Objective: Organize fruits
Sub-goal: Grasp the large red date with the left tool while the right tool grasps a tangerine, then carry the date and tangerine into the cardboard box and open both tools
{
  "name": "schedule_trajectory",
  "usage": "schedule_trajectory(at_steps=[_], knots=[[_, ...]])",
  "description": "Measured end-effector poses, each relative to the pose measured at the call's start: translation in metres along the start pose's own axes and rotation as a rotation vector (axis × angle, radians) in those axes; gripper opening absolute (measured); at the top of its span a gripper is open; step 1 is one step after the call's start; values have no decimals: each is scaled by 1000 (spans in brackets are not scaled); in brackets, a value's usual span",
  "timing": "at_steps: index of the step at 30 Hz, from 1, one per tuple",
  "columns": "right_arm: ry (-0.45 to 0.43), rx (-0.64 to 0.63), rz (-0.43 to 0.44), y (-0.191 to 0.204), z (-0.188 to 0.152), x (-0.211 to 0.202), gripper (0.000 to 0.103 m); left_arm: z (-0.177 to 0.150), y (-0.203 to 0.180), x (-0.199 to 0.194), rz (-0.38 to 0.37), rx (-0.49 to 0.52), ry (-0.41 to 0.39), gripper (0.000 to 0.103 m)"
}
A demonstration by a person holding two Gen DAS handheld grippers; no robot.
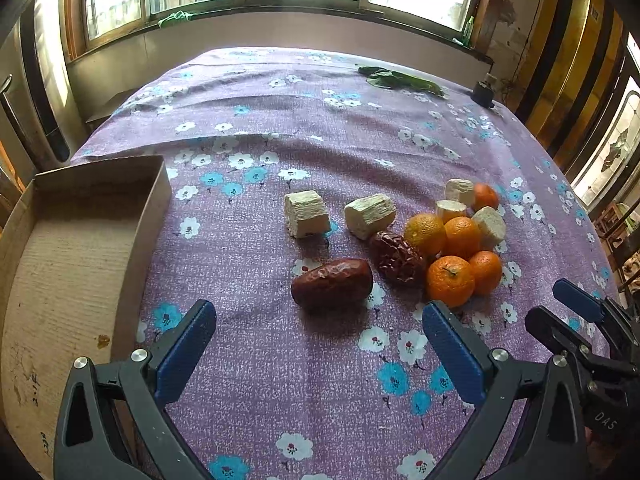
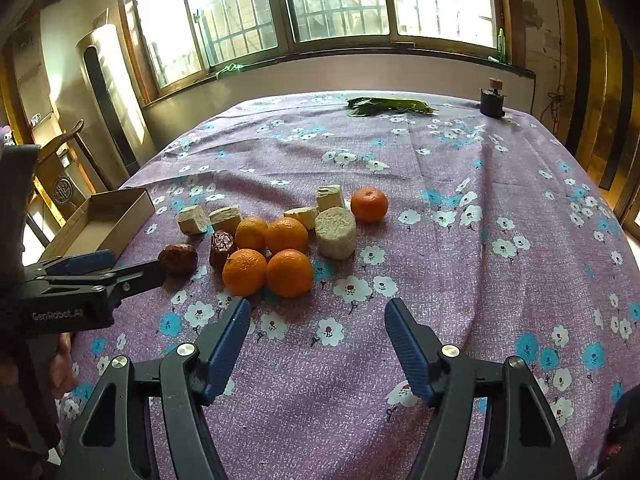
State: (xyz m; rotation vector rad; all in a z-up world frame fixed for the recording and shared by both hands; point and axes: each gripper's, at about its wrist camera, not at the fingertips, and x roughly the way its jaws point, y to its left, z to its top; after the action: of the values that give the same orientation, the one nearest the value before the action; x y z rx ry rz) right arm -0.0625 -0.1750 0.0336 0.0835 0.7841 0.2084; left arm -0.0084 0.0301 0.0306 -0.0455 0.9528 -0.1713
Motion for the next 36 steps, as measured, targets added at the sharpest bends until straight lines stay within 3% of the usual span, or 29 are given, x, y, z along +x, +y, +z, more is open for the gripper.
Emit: schedule_trajectory(at_steps=[3, 5, 9, 11, 15, 24, 26, 27, 31, 36], knots=[[0, -3, 6, -1, 3, 2, 72, 4, 2, 12, 18, -1, 23, 90], [6, 0, 8, -2, 5, 6, 72, 5, 4, 21, 24, -5, 48, 75], [30, -21, 14, 0, 8, 15, 67, 7, 3, 26, -8, -1, 51, 63], [44, -41, 9, 2, 9, 20, 64, 6, -1, 25, -32, 14, 52, 46], [78, -58, 23, 3, 12, 33, 49, 3, -3, 22, -43, 43, 52, 46], [129, -100, 61, 10, 22, 58, 48, -4, -1, 0, -65, 40, 36, 45], [142, -107, 63, 11, 22, 65, 44, -5, -2, -5, -61, 44, 31, 45], [131, -109, 68, 11, 23, 65, 36, -6, -2, -8, -62, 42, 29, 45], [137, -113, 78, 11, 20, 58, 35, -8, 2, -25, -66, 29, 13, 45], [63, -95, 124, 23, 18, 21, 35, -9, 17, -53, -58, 24, -19, 45]])
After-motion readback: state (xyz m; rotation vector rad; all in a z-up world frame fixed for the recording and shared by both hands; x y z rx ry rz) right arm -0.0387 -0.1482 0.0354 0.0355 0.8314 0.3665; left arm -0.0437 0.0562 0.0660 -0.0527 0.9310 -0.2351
